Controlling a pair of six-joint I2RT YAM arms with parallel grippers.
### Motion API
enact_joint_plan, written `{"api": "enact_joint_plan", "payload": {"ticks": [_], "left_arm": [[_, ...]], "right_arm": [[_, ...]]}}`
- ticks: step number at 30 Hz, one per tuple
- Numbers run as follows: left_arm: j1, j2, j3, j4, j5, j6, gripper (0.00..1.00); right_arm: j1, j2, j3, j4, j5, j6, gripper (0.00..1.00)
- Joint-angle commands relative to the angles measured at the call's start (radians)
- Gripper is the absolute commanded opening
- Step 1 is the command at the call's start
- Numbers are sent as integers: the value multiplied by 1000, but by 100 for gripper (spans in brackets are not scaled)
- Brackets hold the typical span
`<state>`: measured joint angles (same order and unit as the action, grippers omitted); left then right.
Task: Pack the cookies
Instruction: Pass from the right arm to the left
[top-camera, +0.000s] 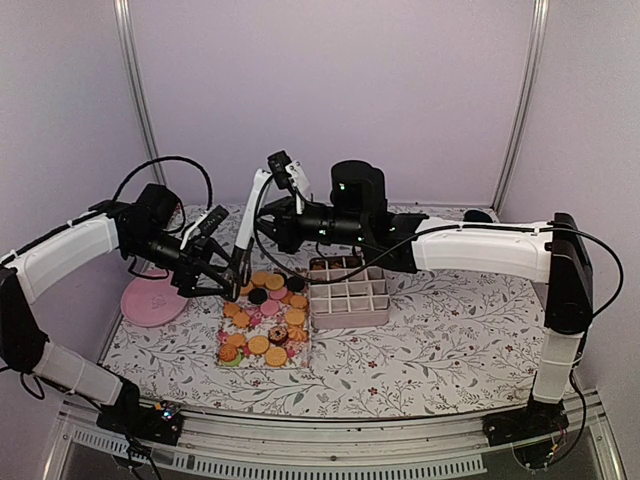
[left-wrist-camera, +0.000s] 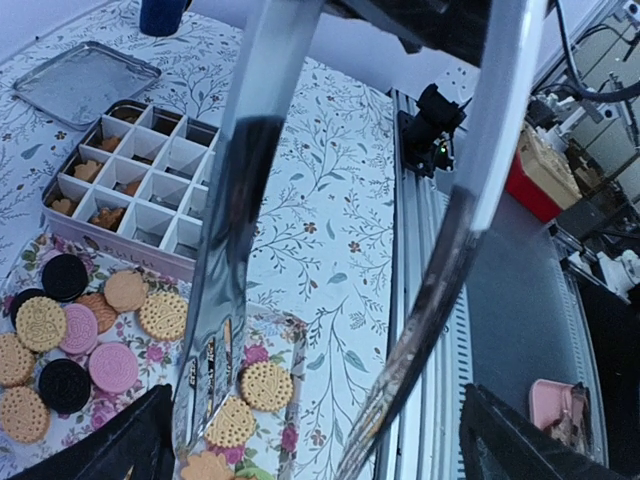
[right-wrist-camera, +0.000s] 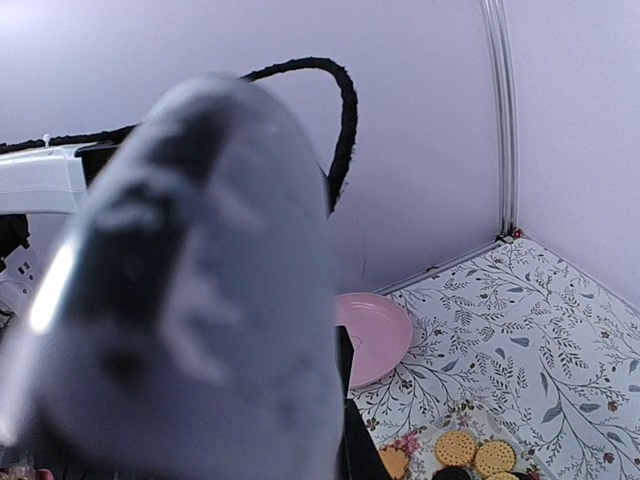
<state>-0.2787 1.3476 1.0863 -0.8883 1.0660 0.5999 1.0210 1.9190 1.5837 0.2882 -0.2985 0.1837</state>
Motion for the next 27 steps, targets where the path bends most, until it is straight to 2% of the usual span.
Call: {"api": "enact_joint_plan", "payload": {"ticks": [1, 10, 14, 20, 27], "left_arm": [[-33, 14, 29, -44, 59, 33, 96], [-33, 14, 58, -71, -11, 35, 88], [-35, 17, 67, -100, 6, 47, 86], [-40, 55, 88, -181, 39, 98, 73], [-52, 88, 97, -240, 57, 164, 69]], "right_arm": [[5, -8, 1, 53, -26, -1, 0], [-8, -64, -68, 28, 28, -45, 0], [-12, -59, -62, 25, 28, -53, 0], [-20, -24, -25, 22, 19, -55, 0], [-43, -13, 2, 32, -80, -44, 0]]}}
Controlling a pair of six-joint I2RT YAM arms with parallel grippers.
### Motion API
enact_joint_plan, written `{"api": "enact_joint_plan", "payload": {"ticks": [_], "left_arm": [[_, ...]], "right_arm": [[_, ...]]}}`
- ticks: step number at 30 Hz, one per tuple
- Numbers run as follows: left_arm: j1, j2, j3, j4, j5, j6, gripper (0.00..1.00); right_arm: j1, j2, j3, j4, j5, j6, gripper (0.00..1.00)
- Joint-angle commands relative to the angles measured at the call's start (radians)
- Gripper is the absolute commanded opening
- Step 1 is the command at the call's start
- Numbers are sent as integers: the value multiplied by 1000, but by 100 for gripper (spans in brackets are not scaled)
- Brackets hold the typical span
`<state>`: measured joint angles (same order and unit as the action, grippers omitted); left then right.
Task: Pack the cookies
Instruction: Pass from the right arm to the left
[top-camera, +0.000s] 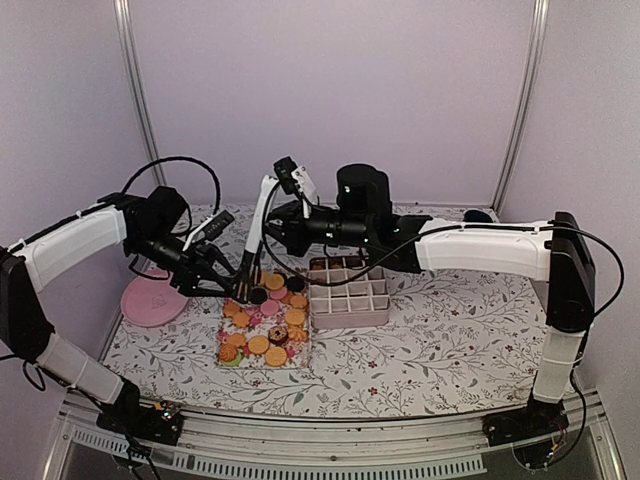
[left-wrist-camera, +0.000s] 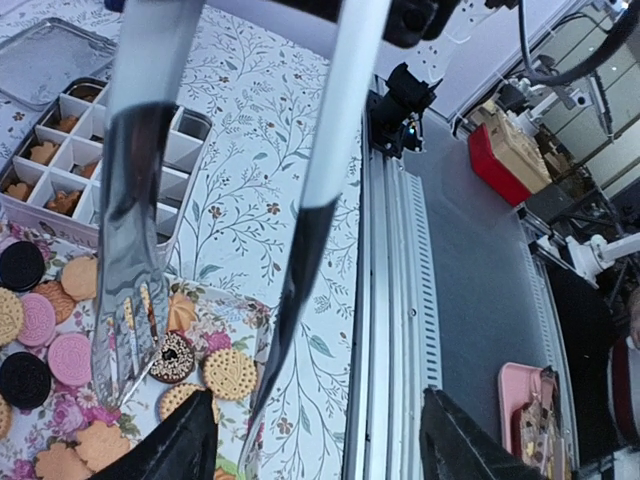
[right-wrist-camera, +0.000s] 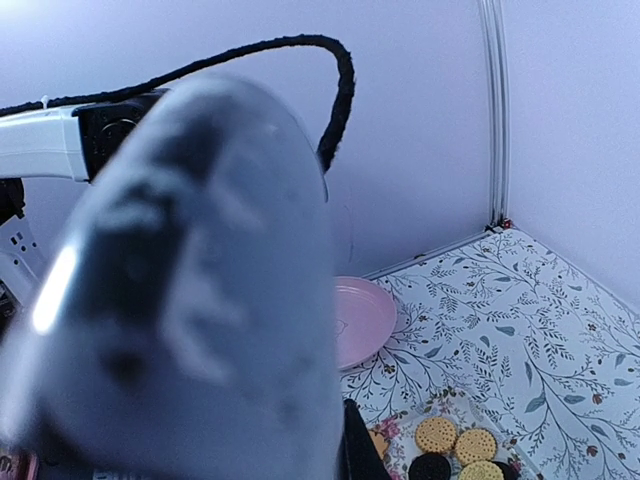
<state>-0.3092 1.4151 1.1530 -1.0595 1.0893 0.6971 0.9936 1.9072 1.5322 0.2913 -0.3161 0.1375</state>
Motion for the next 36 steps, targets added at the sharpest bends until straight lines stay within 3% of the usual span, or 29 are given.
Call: {"api": "enact_joint_plan", "payload": {"ticks": [1, 6, 11, 19, 36], "left_arm": [[-23, 28, 33, -79, 41, 73, 68], [-32, 32, 39, -102, 56, 92, 60], [-33, 45, 45, -135, 61, 122, 34], [-33, 33, 32, -136, 82, 134, 7], [-38, -62, 65, -255, 231, 302, 0]], "right_arm": [[-15, 3, 62, 29, -69, 2, 0], [-27, 39, 104, 51, -123, 22, 0], [-26, 83, 141, 65, -170, 51, 0], [-25, 84, 118, 77, -176, 51, 0], [-46, 102, 67, 100, -16, 40, 0]]}}
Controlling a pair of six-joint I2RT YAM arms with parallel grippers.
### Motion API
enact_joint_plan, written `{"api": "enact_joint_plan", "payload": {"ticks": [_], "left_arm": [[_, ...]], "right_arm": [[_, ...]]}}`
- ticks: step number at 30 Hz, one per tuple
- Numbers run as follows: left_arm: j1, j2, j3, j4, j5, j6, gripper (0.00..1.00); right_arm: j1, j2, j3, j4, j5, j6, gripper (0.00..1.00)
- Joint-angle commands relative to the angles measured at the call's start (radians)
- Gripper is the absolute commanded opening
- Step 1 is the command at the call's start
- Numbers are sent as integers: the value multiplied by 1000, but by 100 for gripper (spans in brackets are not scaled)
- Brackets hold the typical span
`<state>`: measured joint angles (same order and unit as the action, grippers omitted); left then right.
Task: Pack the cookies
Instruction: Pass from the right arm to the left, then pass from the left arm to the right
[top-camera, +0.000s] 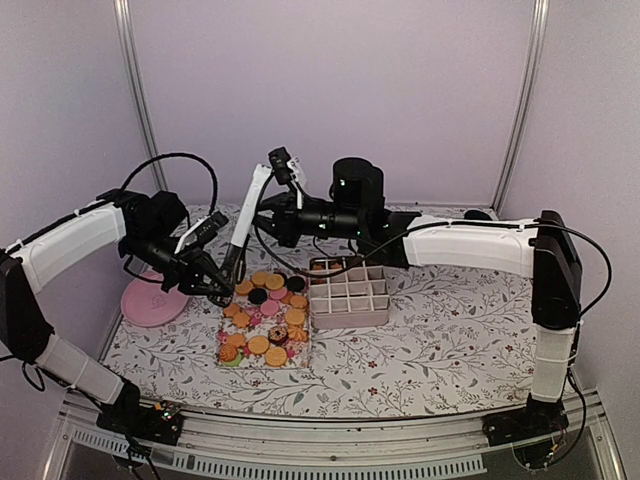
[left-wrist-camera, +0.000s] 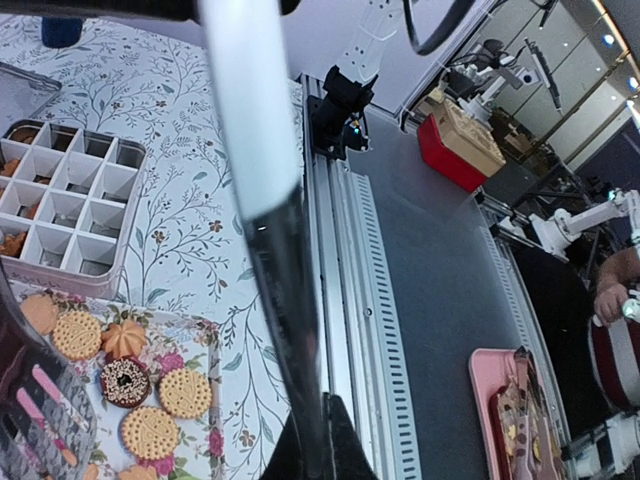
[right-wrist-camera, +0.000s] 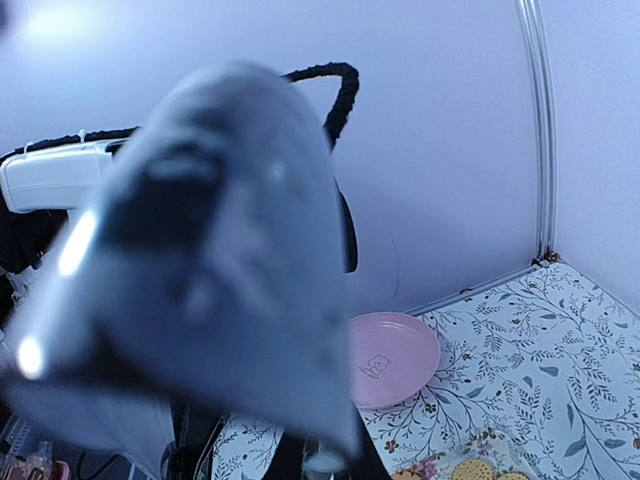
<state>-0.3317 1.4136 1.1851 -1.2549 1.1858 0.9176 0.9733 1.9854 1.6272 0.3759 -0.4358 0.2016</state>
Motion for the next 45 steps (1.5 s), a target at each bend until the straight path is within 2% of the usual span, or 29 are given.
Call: {"api": "enact_joint_plan", "payload": {"ticks": [1, 8, 11, 19, 20, 22, 25, 26, 27, 29, 33, 38, 45], "left_arm": [[-15, -68, 27, -59, 139, 84, 0], [-20, -100, 30, -78, 144, 90, 0], [-20, -105, 21, -78, 131, 90, 0], [-17, -75, 2, 31, 69, 13, 0], [-17, -65, 7, 38, 61, 11, 0], [-16, -56, 12, 57, 51, 3, 0], [-16, -58, -11, 102, 35, -25, 0], [-15, -58, -21, 110, 26, -29, 0], [-16, -55, -31, 114, 3, -33, 0], [-15, -58, -34, 117, -8, -37, 0], [-15, -64, -42, 163, -28, -77, 0], [-16, -53, -25, 178, -28, -91, 0], [-16, -49, -34, 191, -22, -84, 0]], "right_arm": [[-28, 29, -29, 18, 105, -20, 0], [-27, 33, -57, 24, 188, -20, 0], [-28, 33, -47, 23, 131, -20, 0], [-38, -61, -90, -46, -103, 4, 59], [-40, -73, -93, -91, -114, 2, 70], [-44, -97, -93, -172, -137, -14, 98], [-53, -147, -105, -266, -117, -38, 99], [-54, -182, -122, -271, -69, -44, 99], [-54, -261, -199, -200, 129, 14, 99], [-62, -313, -242, -157, 176, 54, 99], [-87, -317, -220, -149, 83, -15, 99], [-152, -203, -117, -154, -285, 97, 99], [-153, -125, -61, -135, -343, 117, 99]]}}
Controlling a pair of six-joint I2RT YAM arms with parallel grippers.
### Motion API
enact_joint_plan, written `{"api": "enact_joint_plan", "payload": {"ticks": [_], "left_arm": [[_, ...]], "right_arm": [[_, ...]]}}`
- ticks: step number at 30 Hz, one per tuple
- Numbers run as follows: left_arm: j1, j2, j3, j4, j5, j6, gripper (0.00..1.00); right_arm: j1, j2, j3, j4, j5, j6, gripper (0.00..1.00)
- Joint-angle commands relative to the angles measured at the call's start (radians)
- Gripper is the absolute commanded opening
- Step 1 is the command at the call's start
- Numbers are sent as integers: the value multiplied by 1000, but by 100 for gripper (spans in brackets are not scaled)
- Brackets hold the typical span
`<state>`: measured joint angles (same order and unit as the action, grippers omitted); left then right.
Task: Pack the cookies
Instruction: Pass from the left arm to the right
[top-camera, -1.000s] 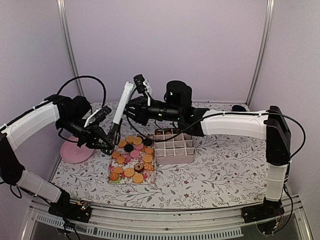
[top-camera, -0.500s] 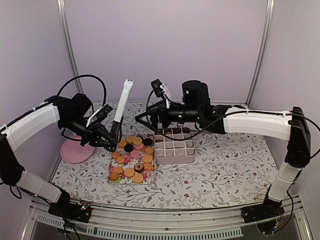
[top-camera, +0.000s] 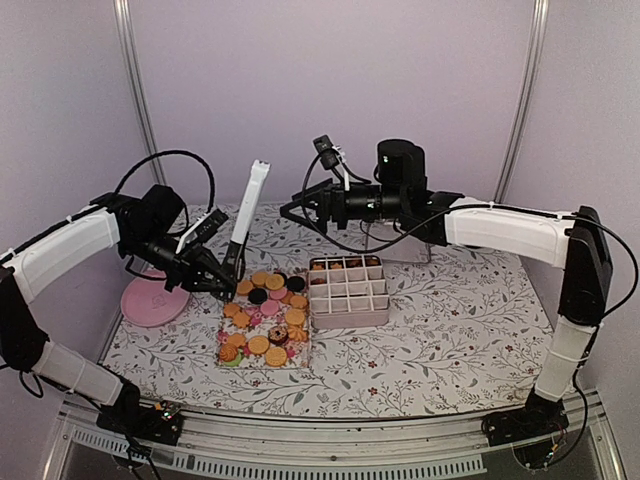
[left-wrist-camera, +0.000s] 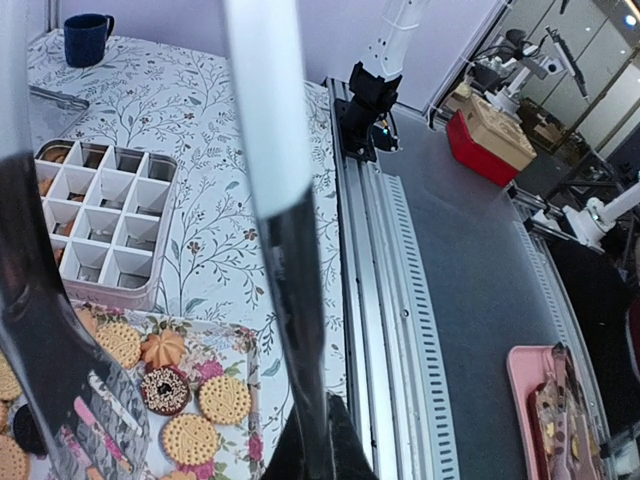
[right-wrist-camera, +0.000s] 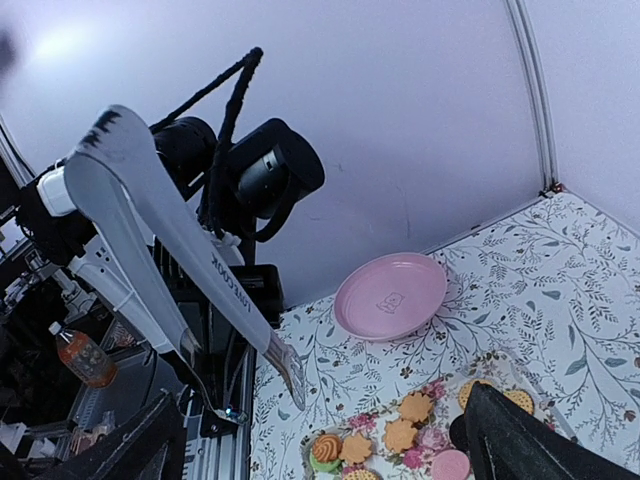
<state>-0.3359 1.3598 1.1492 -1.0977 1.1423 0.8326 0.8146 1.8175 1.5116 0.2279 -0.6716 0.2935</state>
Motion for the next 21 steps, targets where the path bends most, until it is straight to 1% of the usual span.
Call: {"api": "enact_joint_plan", "payload": {"ticks": [1, 3, 12, 16, 18, 21], "left_arm": [[-12, 6, 0, 36, 22, 1, 0], [-11, 11, -6, 50, 18, -10, 0], [-16, 37, -29, 88, -17, -37, 0], [-22, 40, -46, 87, -26, -31, 0], [-26, 38, -57, 89, -42, -28, 0], [-27, 32, -65, 92, -63, -18, 0]], "right_arm": [[5, 59, 74, 9, -128, 24, 99], [11, 81, 105, 7, -152, 23, 99], [79, 119, 159, -1, -74, -59, 99], [89, 162, 212, -31, -69, -75, 100], [97, 178, 235, -57, -68, -90, 98], [108, 199, 272, -107, -80, -119, 91]]}}
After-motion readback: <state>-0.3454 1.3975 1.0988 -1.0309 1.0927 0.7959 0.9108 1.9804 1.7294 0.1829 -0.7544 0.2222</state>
